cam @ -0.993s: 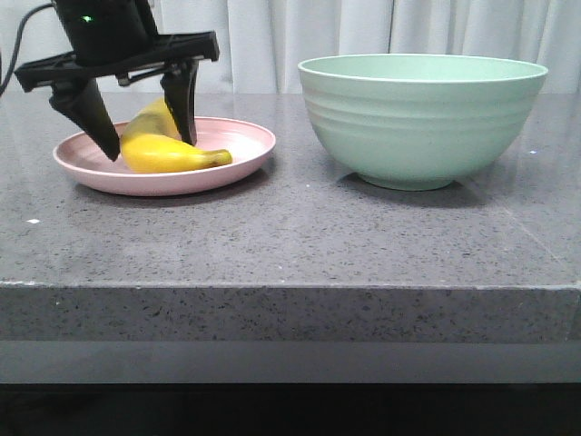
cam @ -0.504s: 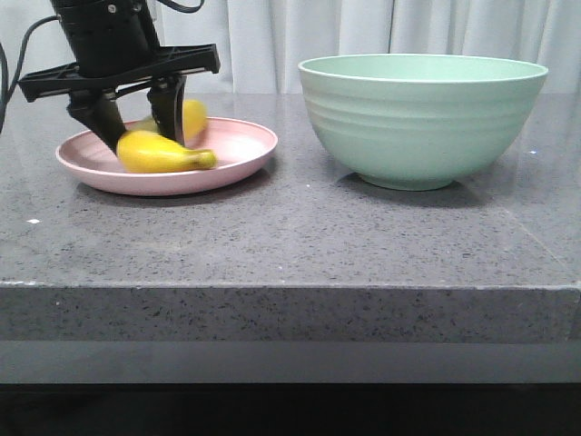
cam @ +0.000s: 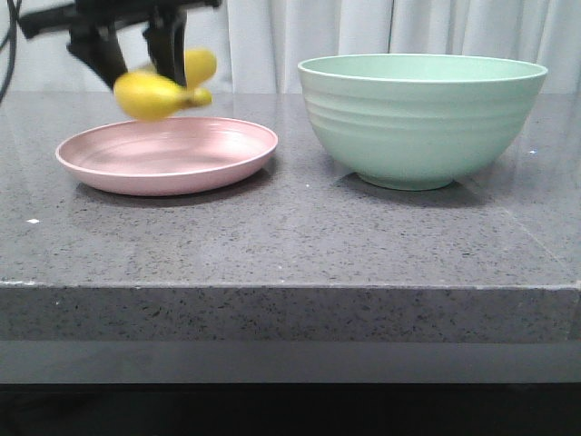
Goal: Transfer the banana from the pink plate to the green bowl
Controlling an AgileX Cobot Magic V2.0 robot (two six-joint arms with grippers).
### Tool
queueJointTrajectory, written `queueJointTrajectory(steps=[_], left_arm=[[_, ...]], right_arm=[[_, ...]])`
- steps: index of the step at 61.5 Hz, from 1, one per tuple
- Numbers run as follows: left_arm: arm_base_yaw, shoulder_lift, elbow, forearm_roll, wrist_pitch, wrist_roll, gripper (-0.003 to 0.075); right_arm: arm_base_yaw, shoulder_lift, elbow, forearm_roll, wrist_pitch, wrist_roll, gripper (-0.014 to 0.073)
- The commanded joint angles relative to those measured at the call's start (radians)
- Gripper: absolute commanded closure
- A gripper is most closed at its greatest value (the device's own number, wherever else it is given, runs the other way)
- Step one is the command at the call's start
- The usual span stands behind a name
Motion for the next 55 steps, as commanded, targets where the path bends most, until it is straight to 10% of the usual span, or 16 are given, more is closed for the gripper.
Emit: queueJointTrajectory(steps=[1, 25, 55], left_arm=[[-0.005, -0.123, -0.045, -0.012, -0.032, 0.042, 0.0531], [-0.005, -0.456, 0.2, 0.045, -0.166, 0.188, 0.0531], [-0.005, -0.791, 0.697, -0.447, -0.355, 0.776, 0.0531]], right_arm=[[0.002, 0.01, -0.023, -0.015, -0.068, -0.001, 0.0001], [0.002, 0.01, -0.023, -0.015, -0.08, -0.001, 0.0001], [0.002, 0.01, -0.023, -0.015, -0.104, -0.001, 0.0001]])
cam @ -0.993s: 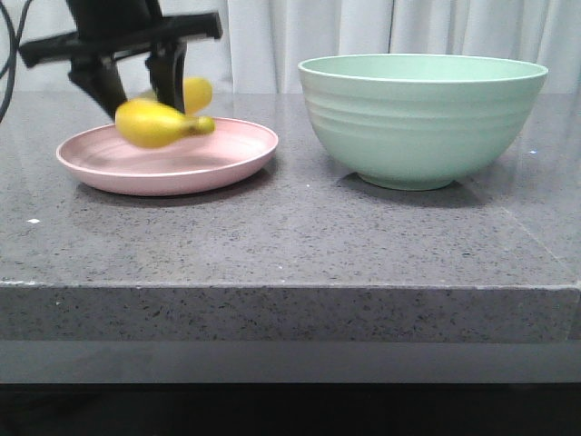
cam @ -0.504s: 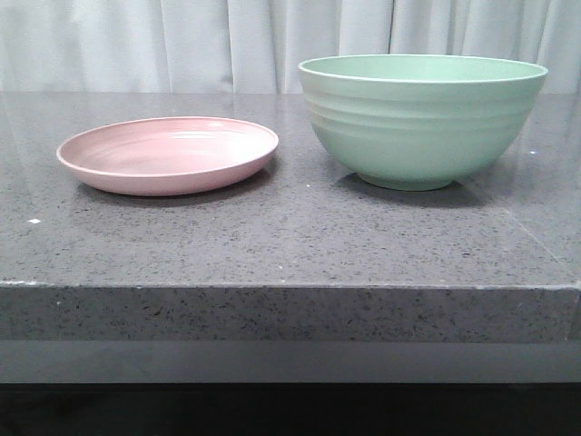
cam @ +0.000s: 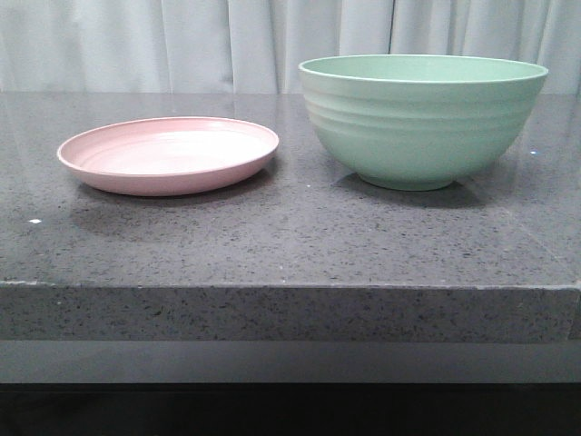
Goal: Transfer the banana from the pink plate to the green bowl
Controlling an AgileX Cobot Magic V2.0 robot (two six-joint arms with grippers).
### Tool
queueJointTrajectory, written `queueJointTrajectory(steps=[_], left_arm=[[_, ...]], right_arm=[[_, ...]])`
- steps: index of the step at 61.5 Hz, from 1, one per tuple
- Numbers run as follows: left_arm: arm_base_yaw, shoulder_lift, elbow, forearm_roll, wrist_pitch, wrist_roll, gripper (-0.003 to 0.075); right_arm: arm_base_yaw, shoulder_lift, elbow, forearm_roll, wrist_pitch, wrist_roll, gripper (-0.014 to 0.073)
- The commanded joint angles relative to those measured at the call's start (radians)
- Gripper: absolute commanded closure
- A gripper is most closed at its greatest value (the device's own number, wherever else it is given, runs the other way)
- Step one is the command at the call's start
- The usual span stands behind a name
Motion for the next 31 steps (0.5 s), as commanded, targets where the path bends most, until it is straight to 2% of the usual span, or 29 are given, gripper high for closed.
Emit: queueJointTrajectory(steps=[1, 9, 15, 21, 31], left_arm=[[-0.005, -0.025, 0.017, -0.158, -0.087, 0.138, 0.0531], [-0.005, -0.008, 0.062, -0.314, -0.089, 0.358, 0.0531], [-0.005, 0.013, 0.073, -0.409, -0.089, 0.469, 0.0531], [-0.005, 0.036, 0.073, -0.464, -0.094, 0.487, 0.0531], [-0.005, 0.06, 0.073, -0.466, -0.093, 0.487, 0.0531]], right_arm=[[0.002, 0.01, -0.023, -0.015, -0.08, -0.001, 0.0001], [0.002, 0.01, -0.023, -0.015, -0.08, -0.001, 0.0001], [0.002, 0.01, -0.023, -0.015, -0.08, -0.001, 0.0001], [0.002, 0.01, -0.023, -0.015, -0.079, -0.001, 0.0001], [0.002, 0.01, -0.023, -0.015, -0.074, -0.001, 0.0001]])
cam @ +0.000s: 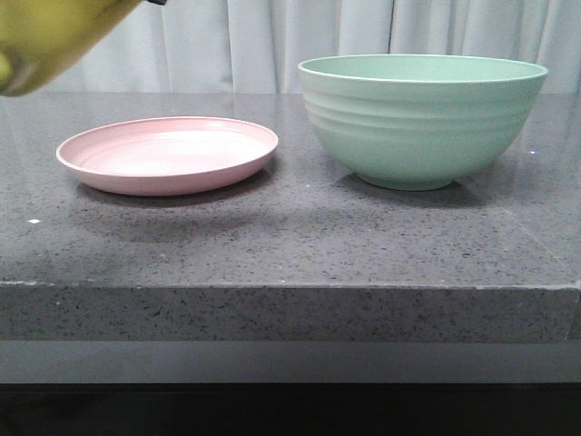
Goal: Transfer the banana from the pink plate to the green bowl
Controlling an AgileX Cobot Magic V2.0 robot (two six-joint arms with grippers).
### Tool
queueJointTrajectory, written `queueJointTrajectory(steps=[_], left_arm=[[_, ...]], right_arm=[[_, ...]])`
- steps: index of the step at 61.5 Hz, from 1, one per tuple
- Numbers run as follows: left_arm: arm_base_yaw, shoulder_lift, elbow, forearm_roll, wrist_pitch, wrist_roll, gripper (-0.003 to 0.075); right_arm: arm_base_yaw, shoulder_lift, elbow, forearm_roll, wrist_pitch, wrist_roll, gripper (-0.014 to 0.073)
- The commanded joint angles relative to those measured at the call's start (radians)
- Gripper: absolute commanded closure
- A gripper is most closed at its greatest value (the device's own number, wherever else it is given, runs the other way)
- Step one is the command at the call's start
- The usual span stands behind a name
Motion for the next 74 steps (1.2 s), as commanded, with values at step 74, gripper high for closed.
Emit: queueJointTrajectory(steps=[74], left_arm=[[-0.005, -0.006, -0.028, -0.068, -0.046, 0.009, 0.0531]], right_arm=[[0.244, 0.334, -0.313, 0.214, 0.202, -0.274, 0.0001]])
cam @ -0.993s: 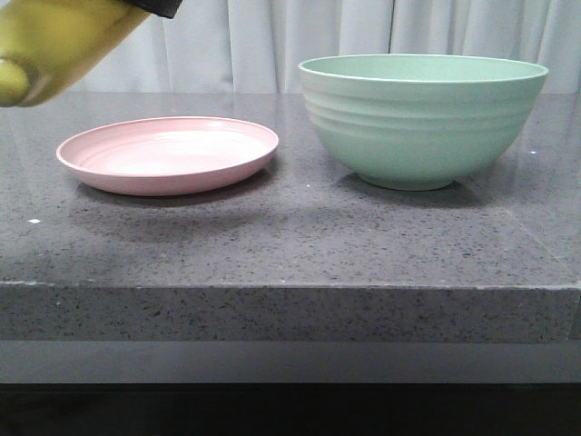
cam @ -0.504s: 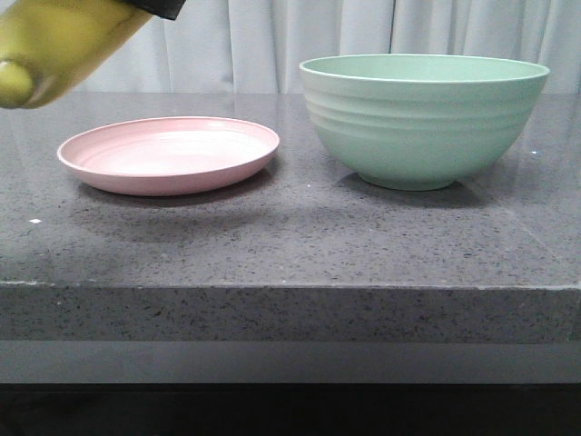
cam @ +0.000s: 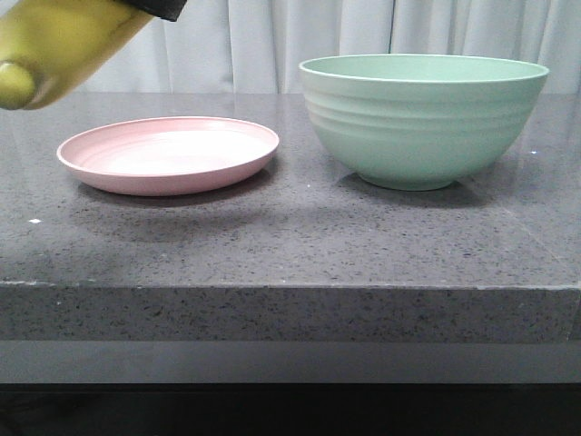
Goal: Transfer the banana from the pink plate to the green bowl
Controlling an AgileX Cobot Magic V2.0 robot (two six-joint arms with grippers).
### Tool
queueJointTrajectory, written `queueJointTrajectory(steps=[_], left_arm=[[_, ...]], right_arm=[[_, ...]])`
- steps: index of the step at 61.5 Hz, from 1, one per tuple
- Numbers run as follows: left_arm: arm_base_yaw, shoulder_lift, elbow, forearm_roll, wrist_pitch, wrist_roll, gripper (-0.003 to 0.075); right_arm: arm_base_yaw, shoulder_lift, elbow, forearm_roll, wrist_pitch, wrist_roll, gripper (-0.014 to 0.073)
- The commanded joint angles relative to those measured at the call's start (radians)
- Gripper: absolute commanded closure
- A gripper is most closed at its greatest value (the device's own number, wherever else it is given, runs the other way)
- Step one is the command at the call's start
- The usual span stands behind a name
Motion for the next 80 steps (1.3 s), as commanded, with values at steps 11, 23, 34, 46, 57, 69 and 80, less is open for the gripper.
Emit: queueJointTrajectory(steps=[11, 23, 34, 46, 57, 69, 80], left_arm=[[-0.005, -0.023, -0.028, -0.059, -0.04, 0.002, 0.0531], [-0.005, -0.023, -0.028, -0.059, -0.04, 0.002, 0.0531], [-0.005, -0.023, -0.028, -0.059, -0.04, 0.002, 0.0531], [-0.005, -0.023, -0.028, -0.059, -0.04, 0.002, 0.0531], [-0.005, -0.023, -0.028, -0.059, -0.04, 0.002, 0.0531], [-0.005, -0.023, -0.028, -0.059, -0.04, 0.002, 0.0531], [-0.005, -0.023, -0.028, -0.059, -0.04, 0.002, 0.0531]], right_arm=[[0.112, 0.179, -0.181, 0.254, 0.03, -0.3, 0.0001], [0.12, 0.303, -0.299, 0.46, 0.131, -0.516, 0.0001], [0.12, 0.415, -0.398, 0.62, 0.204, -0.704, 0.0001], [0.12, 0.527, -0.487, 0.751, 0.247, -0.852, 0.0001], [0.125, 0.633, -0.585, 0.841, 0.393, -0.867, 0.0001], [0.183, 0.72, -0.671, 0.854, 0.413, -0.904, 0.0001], [0.234, 0.777, -0.732, 0.856, 0.399, -0.917, 0.0001]])
